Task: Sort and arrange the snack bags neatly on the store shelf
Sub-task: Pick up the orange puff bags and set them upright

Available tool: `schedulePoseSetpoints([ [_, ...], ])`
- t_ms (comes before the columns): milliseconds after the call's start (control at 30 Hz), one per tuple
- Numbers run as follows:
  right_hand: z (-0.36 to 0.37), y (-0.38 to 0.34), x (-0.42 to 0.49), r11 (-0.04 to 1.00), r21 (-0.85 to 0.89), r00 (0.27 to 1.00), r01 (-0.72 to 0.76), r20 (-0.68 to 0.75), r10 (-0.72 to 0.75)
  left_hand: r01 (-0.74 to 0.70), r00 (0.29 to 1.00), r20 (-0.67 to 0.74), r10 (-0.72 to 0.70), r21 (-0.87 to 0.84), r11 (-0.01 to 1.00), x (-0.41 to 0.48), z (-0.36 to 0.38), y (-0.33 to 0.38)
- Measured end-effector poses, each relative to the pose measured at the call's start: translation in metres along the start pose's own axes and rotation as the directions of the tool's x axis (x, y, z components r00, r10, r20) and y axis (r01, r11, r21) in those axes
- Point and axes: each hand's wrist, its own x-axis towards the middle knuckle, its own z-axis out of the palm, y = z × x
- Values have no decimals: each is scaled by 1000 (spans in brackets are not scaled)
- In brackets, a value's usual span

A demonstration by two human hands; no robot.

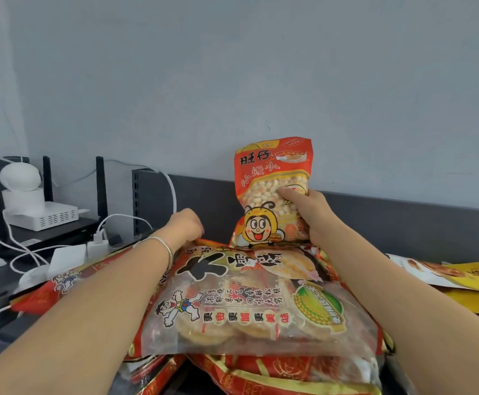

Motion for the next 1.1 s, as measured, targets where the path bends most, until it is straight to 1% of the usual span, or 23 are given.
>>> schedulePoseSetpoints([
  [67, -3, 3, 0, 1000, 6, 1000, 16, -23, -16, -58, 996, -78, 45, -174, 983, -1, 1, 7],
  [100, -5, 4, 0, 999, 6, 999, 32, -39, -32, -104, 985, -158, 65, -249, 963, -5, -2, 13],
  [200, -13, 3, -2, 995, -6, 992, 100, -82, -100, -244, 907, -415, 71, -381, 892, -12, -17, 33],
  [267, -18, 1, -5, 989, -12, 985, 146, -93, -146, -319, 865, -502, 16, -524, 790, -16, -29, 46],
  [333, -24, -1, -10, 984, -18, 979, 176, -105, -177, -384, 839, -543, -33, -633, 672, -25, -37, 61],
  [400, -31, -2, -15, 981, -9, 974, 192, -121, -192, -436, 823, -565, -57, -693, 574, -35, -42, 75],
  [533, -48, -9, -25, 974, 33, 962, 224, -170, -215, -496, 825, -561, -67, -775, 391, -55, -47, 108],
  [600, -60, -12, -31, 971, 58, 958, 233, -188, -219, -510, 838, -544, -37, -806, 300, -66, -44, 128],
  [633, -68, -13, -34, 969, 72, 955, 236, -200, -218, -513, 844, -536, -12, -814, 272, -73, -41, 139],
  [733, -96, -19, -48, 961, 118, 943, 250, -253, -215, -533, 840, -541, 24, -817, 223, -92, -33, 170],
  [900, -162, -28, -80, 945, 160, 921, 284, -319, -223, -565, 821, -571, 15, -808, 167, -125, -19, 223],
  [1000, -200, -33, -100, 937, 156, 902, 312, -358, -241, -575, 816, -576, 46, -802, 159, -147, -5, 258],
  [1100, -238, -32, -116, 938, 110, 885, 330, -381, -267, -530, 847, -528, 61, -832, 165, -164, 17, 283],
])
